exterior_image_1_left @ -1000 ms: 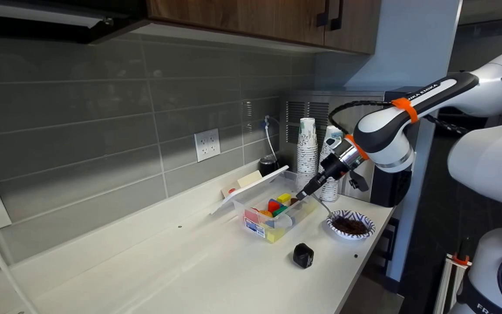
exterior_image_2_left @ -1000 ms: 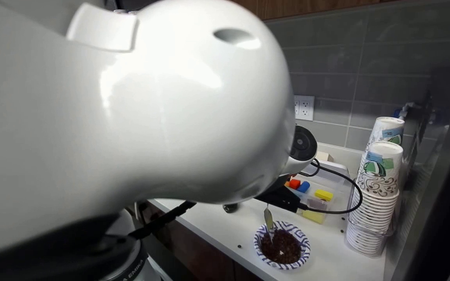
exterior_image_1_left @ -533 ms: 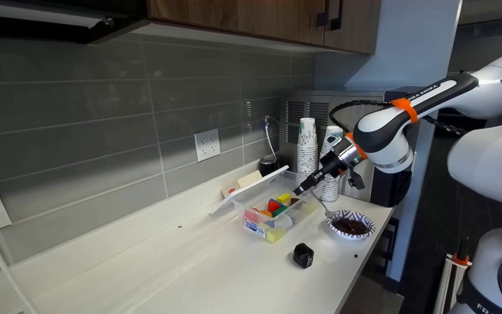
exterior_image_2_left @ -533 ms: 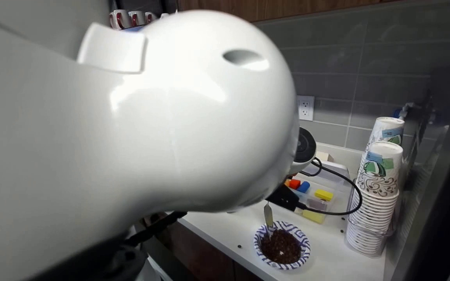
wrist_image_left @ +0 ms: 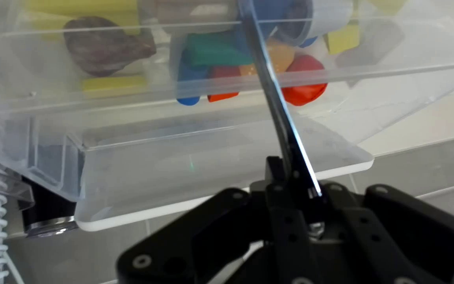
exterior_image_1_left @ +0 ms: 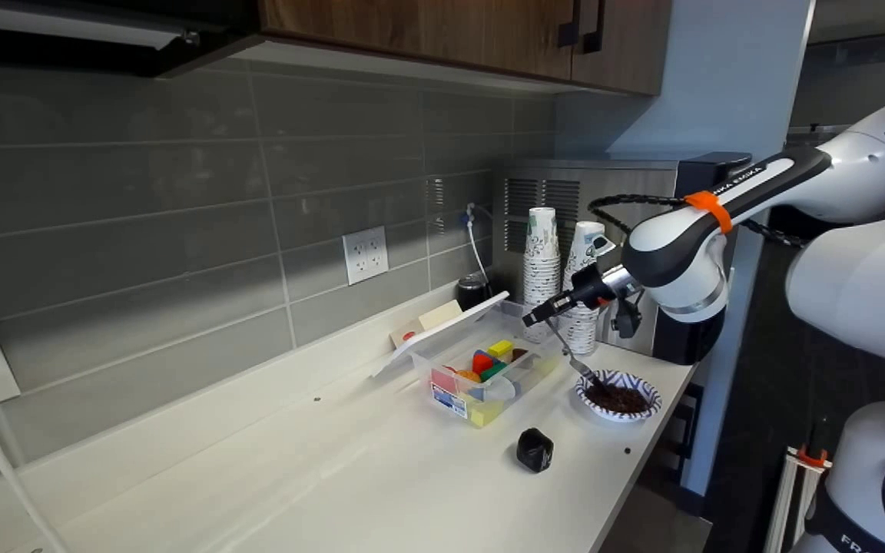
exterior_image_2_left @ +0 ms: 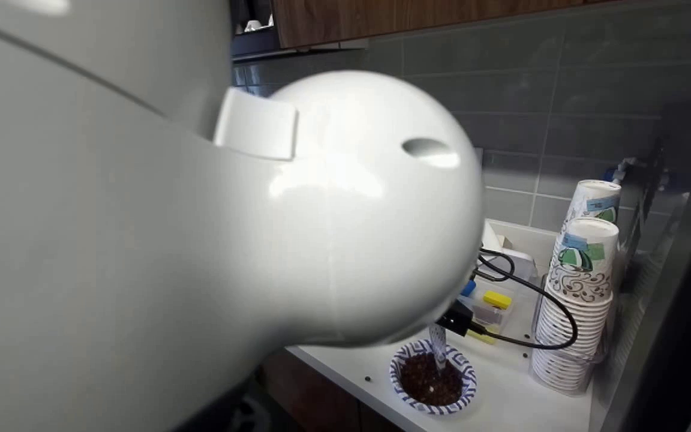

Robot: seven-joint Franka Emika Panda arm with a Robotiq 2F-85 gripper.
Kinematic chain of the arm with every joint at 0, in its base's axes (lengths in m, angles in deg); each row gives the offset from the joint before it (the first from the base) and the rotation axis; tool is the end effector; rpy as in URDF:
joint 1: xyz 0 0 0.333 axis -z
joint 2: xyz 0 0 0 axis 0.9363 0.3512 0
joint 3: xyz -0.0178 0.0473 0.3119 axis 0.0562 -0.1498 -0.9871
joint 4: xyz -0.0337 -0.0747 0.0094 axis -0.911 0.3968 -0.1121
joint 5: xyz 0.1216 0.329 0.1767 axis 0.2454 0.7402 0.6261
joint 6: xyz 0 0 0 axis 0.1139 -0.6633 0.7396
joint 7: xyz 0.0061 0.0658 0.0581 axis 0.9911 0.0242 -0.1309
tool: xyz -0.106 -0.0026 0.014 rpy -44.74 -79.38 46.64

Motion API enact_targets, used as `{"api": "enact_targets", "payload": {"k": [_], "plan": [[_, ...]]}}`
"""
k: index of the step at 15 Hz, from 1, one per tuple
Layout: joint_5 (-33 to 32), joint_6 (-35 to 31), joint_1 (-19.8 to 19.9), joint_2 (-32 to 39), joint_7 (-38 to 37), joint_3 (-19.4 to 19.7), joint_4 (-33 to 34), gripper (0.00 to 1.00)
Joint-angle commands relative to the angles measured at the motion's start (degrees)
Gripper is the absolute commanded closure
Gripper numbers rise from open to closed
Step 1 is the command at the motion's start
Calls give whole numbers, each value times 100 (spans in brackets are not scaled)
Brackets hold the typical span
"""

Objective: Use the spatula to stir the contents in the bowl

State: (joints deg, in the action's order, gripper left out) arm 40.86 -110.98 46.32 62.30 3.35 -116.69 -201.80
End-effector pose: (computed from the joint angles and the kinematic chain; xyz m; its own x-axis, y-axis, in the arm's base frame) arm 0.3741 -0.1969 0.2279 0.6221 -0.0244 0.7826 0.2392 -0.9458 -0.2196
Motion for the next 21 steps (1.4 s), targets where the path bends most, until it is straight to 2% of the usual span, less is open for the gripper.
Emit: {"api": "enact_targets", "payload": {"k": [1, 5, 10, 18, 21], "plan": [[-397, -588, -314, -246, -261, 307, 59, 99], [-472, -423, -444, -626, -420, 447, 42, 99], [-432, -84, -453, -1046, -828, 342, 35, 99], [-371, 299, -370, -829, -1696, 84, 6, 99], [-403, 86, -373, -737, -1938, -43, 1, 99]]}}
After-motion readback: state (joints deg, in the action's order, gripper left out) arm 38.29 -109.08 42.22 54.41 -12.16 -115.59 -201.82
